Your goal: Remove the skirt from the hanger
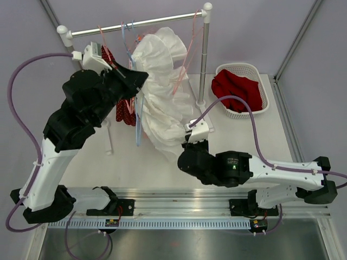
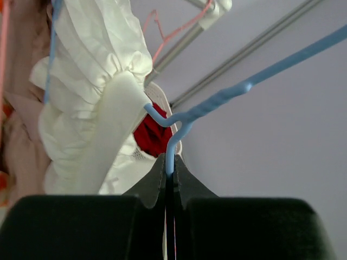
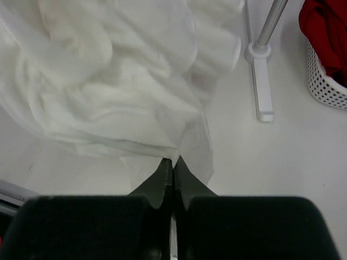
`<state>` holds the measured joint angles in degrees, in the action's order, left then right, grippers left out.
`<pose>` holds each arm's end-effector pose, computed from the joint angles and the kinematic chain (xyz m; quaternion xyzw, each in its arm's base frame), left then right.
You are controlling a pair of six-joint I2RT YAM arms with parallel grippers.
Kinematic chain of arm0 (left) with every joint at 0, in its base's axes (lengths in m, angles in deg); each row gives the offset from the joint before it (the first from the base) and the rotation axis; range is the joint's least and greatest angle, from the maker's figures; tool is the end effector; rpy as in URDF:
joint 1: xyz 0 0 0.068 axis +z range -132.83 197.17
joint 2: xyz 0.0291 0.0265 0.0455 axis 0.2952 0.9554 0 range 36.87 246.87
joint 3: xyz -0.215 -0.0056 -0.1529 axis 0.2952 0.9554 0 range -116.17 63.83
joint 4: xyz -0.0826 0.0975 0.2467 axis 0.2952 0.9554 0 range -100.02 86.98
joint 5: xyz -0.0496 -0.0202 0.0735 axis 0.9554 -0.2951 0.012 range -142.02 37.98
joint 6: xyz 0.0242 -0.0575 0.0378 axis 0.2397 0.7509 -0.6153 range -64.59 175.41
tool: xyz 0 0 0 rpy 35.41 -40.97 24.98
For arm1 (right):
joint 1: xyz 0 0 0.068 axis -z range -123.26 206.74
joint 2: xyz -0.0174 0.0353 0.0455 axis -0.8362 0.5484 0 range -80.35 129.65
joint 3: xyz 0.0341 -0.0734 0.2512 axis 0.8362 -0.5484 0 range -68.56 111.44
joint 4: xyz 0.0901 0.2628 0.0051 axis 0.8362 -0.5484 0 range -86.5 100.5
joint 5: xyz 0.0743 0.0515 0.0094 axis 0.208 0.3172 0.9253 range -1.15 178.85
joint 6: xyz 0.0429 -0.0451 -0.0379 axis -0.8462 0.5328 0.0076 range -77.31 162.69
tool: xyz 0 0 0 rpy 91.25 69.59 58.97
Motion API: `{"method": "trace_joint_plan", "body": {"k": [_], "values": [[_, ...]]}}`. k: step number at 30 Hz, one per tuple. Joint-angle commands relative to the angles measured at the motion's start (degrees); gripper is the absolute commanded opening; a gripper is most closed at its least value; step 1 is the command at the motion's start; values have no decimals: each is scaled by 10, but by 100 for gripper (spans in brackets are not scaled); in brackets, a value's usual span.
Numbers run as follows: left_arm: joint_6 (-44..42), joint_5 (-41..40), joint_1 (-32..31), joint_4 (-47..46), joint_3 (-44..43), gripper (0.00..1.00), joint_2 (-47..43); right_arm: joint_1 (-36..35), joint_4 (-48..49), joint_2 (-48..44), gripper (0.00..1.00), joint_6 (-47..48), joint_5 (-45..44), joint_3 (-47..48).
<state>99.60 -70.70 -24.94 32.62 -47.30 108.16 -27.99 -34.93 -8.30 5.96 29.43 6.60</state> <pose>0.1855 -0.1416 0.5626 -0.1248 0.7124 -0.3796 0.5769 0.0774 0.2719 0.3595 -0.1401 0.8072 0.0846 0.5671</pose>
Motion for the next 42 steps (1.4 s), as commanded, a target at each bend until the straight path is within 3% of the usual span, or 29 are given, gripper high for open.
{"method": "trace_joint_plan", "body": {"k": [1,5,10,18,22,24,28,30,36,38,42], "values": [[69,50,-38,10,87,0,-7,30,122,4,0,124,26,43],[99,76,-75,40,161,0,-11,55,147,44,0,206,26,109],[133,83,-137,114,203,0,-16,130,170,52,0,242,63,152],[148,36,-220,292,95,0,-42,195,156,20,0,236,84,104],[119,-20,-222,284,82,0,-62,203,139,-26,0,197,47,45],[96,-29,-223,247,80,0,-61,256,131,-55,0,199,46,23],[45,-74,-222,247,24,0,-3,416,145,-96,0,255,168,28],[25,-87,-223,248,-13,0,17,498,137,-86,0,283,201,73],[-63,-157,-213,199,-57,0,67,631,132,1,0,343,289,252],[-92,-139,-180,172,-71,0,79,674,129,60,0,350,308,310],[-126,-88,-99,127,-104,0,116,754,86,191,0,337,381,544]]}}
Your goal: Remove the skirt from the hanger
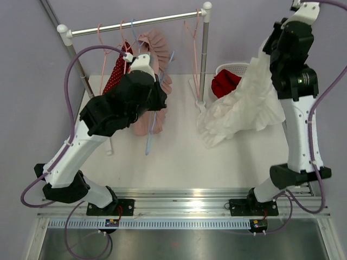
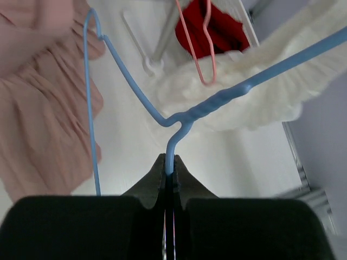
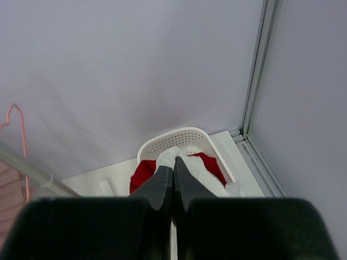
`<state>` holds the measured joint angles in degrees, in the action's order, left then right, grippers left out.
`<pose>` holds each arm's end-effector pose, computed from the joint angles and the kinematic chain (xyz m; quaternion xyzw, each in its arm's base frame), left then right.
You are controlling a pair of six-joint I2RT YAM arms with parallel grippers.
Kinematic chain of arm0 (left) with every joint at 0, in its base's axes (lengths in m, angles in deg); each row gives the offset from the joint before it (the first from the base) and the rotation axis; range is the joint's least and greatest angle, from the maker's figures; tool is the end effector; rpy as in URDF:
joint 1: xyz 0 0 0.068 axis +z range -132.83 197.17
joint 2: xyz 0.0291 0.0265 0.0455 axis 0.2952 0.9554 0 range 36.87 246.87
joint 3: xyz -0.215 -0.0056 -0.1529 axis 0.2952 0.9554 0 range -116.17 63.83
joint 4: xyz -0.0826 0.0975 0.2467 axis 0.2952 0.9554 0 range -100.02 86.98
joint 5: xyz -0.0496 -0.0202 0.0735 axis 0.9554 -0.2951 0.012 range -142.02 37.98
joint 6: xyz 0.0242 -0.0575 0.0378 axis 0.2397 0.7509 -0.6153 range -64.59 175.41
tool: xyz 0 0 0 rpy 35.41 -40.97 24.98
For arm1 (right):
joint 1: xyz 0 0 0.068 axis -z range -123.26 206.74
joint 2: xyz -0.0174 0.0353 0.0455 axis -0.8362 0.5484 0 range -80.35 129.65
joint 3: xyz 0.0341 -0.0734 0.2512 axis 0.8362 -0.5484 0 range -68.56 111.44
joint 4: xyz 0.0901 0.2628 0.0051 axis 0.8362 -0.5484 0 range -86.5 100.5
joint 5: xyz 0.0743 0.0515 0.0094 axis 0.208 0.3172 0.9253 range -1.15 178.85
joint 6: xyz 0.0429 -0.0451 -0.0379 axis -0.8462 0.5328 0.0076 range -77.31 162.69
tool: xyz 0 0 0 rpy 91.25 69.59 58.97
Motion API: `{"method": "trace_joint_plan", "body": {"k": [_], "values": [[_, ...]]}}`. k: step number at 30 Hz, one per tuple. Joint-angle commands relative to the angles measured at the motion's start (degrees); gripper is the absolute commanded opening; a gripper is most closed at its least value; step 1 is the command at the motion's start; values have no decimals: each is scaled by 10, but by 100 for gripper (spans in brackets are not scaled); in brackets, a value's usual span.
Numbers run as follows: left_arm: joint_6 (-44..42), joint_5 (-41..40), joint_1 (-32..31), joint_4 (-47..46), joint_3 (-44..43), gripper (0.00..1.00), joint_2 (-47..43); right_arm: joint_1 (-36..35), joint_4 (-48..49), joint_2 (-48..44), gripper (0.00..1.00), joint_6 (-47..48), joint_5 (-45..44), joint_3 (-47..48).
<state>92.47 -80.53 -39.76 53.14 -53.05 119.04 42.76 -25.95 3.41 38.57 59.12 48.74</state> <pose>0.1762 -0.2178 0.5040 0.0196 0.8419 -0.2184 0.4930 0.3026 0.0444 0.5554 0.1159 0.7132 -0.0789 0.6868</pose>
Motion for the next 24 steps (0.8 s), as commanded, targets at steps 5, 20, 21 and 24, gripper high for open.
{"method": "trace_joint_plan", "body": {"k": [5,20,21,24], "values": [[-99,72,97,-148,-98,0,57,134,-44,285,0,-67,172,441],[-74,218,267,-379,-199,0,236,163,201,353,99,-224,427,14],[-53,231,280,-385,-207,0,254,163,247,318,99,-243,428,-59],[-20,275,294,-435,-195,0,276,161,343,217,100,-262,446,-245]]}}
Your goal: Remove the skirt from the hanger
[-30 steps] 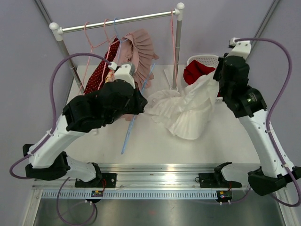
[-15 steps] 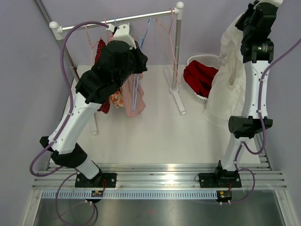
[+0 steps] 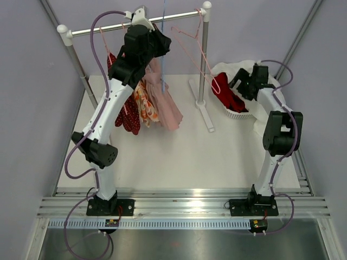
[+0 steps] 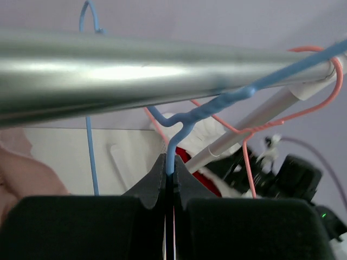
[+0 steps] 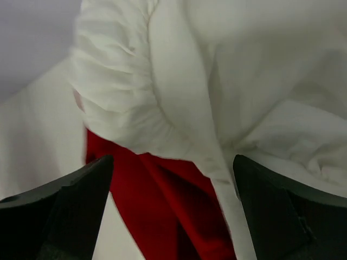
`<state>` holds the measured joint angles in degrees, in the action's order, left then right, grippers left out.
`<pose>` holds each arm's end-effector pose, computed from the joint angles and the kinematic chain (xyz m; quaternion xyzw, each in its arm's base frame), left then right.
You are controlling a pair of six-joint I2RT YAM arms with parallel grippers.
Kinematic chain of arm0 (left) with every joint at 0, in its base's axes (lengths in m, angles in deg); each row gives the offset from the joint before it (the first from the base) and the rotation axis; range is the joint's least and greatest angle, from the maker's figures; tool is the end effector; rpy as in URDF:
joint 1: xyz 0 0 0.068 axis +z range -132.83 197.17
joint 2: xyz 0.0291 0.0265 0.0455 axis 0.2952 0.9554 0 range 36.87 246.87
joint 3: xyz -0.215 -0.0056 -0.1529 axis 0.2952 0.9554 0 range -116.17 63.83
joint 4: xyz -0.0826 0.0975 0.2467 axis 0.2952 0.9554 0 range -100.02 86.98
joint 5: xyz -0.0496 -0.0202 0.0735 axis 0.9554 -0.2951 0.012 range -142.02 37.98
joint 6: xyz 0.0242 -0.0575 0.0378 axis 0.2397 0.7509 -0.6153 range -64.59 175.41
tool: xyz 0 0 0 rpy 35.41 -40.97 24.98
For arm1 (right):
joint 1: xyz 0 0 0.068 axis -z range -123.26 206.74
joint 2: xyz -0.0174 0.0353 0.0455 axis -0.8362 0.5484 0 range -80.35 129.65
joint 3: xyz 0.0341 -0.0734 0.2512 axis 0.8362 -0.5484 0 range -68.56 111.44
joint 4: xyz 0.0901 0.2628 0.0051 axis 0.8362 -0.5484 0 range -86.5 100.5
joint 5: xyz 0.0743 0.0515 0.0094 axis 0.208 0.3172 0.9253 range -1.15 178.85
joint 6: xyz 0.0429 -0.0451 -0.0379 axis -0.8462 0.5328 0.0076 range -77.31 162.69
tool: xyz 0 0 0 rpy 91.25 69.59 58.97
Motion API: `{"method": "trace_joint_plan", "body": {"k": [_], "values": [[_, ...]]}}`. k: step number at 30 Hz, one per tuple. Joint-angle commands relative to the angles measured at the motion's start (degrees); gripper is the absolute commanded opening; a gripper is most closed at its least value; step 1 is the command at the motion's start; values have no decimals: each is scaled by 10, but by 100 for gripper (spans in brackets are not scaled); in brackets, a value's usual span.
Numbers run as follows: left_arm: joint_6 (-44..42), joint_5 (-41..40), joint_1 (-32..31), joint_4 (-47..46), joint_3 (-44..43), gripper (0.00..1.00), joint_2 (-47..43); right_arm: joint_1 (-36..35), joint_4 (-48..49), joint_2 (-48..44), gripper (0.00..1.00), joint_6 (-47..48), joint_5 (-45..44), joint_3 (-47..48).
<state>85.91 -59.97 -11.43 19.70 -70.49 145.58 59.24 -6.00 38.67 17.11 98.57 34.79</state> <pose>0.3956 -0.2062 0.5128 -0.0593 0.7293 -0.2910 0.6163 0.5257 -0.0126 0.2520 0.1719 0.8561 0.1690 0.4572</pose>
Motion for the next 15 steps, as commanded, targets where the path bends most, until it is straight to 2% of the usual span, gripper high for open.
{"method": "trace_joint_plan", "body": {"k": [1,5,8,13,14,15], "values": [[54,91,13,-124,-15,0,17,-6,153,-168,100,-47,54,-160],[92,107,14,-145,-16,0,43,-19,180,-252,99,-44,57,-275],[112,105,10,-152,19,0,32,-22,169,-312,99,-36,51,-325],[127,82,-5,-156,81,0,-15,-22,127,-388,100,-29,45,-351],[127,81,-7,-151,85,2,-21,-22,112,-396,100,-28,45,-351],[127,82,-10,-148,87,14,-23,-22,103,-405,99,-27,44,-351]]}}
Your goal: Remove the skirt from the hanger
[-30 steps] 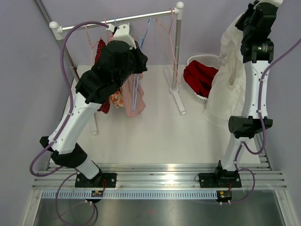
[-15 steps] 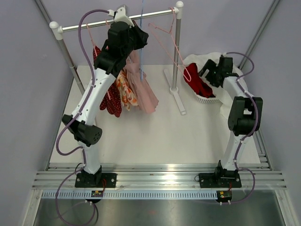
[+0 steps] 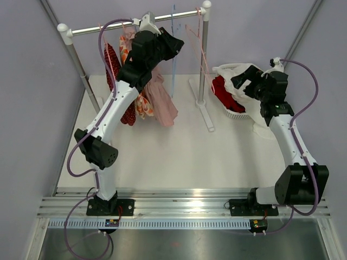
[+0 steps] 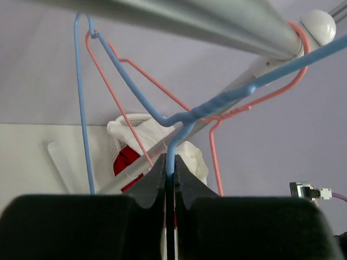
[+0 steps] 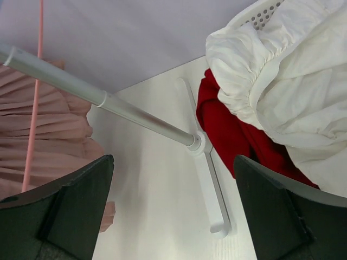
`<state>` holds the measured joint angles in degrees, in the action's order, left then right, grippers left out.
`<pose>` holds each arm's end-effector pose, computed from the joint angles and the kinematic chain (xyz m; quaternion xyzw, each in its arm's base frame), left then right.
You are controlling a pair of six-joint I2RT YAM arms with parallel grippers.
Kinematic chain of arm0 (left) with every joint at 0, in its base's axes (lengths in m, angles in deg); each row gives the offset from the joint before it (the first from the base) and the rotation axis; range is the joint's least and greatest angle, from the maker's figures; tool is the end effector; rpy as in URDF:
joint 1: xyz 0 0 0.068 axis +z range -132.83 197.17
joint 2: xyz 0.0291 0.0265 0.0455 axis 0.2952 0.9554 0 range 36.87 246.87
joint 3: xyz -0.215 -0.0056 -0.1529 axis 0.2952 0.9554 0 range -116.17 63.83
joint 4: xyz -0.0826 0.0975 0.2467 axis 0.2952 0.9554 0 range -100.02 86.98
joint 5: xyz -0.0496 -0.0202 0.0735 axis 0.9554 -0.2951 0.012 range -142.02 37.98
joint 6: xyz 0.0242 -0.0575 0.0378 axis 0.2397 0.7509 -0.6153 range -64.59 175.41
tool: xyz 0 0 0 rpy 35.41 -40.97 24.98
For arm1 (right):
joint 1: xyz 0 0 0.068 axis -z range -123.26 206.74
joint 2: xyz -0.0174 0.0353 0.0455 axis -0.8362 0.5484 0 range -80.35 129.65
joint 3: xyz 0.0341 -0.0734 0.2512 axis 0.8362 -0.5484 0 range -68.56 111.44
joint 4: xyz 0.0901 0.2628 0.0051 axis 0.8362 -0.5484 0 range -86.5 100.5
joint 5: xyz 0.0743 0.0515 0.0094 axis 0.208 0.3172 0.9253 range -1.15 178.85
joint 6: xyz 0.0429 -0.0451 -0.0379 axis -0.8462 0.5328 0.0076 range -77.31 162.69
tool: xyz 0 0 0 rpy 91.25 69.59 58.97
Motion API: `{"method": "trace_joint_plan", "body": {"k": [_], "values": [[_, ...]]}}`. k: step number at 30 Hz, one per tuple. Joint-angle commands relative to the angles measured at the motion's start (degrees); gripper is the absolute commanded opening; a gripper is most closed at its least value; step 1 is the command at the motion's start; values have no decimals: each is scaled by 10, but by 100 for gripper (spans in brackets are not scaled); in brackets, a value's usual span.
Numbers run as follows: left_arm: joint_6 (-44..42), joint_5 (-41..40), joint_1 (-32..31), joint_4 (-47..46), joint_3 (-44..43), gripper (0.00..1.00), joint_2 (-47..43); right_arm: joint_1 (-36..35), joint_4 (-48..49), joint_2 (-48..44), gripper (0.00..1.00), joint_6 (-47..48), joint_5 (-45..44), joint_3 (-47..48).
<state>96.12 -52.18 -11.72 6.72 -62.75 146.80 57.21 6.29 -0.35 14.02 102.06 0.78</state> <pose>0.4165 -0.2297 0.4855 -0.0738 0.7038 -0.4024 0.5808 0.3734 0.0109 0.3407 0.1302 0.7797 0.2359 0.5651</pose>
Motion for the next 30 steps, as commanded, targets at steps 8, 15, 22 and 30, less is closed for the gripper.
{"method": "trace_joint_plan", "body": {"k": [8,15,22,30], "values": [[36,16,-21,48,11,54,-58,-2,-93,-110,99,18,-2,-6],[13,13,-35,102,10,62,-124,-2,-139,-186,99,18,1,-26],[-36,-44,-39,175,76,63,-221,-2,-178,-248,99,27,-4,-52],[-88,-141,-38,250,83,63,-261,-2,-193,-270,100,34,-1,-73]]}}
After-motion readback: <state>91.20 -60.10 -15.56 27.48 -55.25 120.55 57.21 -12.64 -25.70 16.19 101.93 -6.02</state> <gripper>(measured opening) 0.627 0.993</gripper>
